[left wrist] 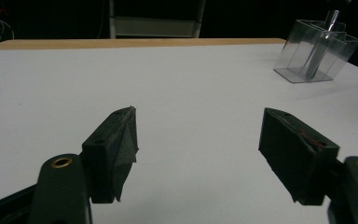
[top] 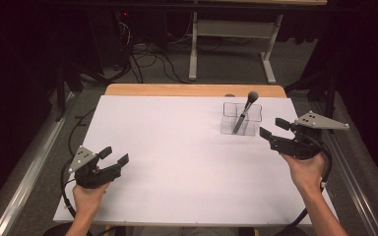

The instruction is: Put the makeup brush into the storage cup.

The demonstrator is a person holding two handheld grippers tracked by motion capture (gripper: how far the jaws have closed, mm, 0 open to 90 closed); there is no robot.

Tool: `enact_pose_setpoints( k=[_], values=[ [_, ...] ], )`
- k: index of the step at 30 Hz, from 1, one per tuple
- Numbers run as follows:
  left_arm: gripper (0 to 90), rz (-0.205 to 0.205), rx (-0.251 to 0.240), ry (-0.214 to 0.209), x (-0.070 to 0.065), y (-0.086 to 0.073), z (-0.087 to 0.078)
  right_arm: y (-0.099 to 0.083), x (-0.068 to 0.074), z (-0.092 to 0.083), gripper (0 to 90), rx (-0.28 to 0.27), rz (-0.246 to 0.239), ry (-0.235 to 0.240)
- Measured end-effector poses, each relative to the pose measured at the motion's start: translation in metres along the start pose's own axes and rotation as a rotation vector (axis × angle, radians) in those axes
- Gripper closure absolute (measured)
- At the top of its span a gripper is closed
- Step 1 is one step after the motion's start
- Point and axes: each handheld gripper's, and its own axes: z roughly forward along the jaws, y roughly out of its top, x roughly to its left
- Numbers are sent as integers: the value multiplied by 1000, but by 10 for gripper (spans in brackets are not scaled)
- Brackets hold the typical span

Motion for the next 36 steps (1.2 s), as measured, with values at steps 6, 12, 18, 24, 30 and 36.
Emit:
enact_pose_setpoints(
  k=[6,12,18,24,30,36],
  values=[
    [281,-9,-5,3,1,0,-1,-7,1,-1,356,-16,2,16],
    [280,2,-3,7,0,0,-1,-17,-2,-5,352,-34,29,26],
    [280,-6,-5,6,1,0,-2,-26,-5,-10,350,-51,44,22],
    [280,1,3,4,-1,0,0,-37,-6,-12,347,-54,62,27],
    [280,-2,0,6,1,-1,-1,-50,-7,-14,345,-60,79,27],
    [280,-1,2,5,0,0,0,-57,-7,-14,341,-52,72,27]
  ],
)
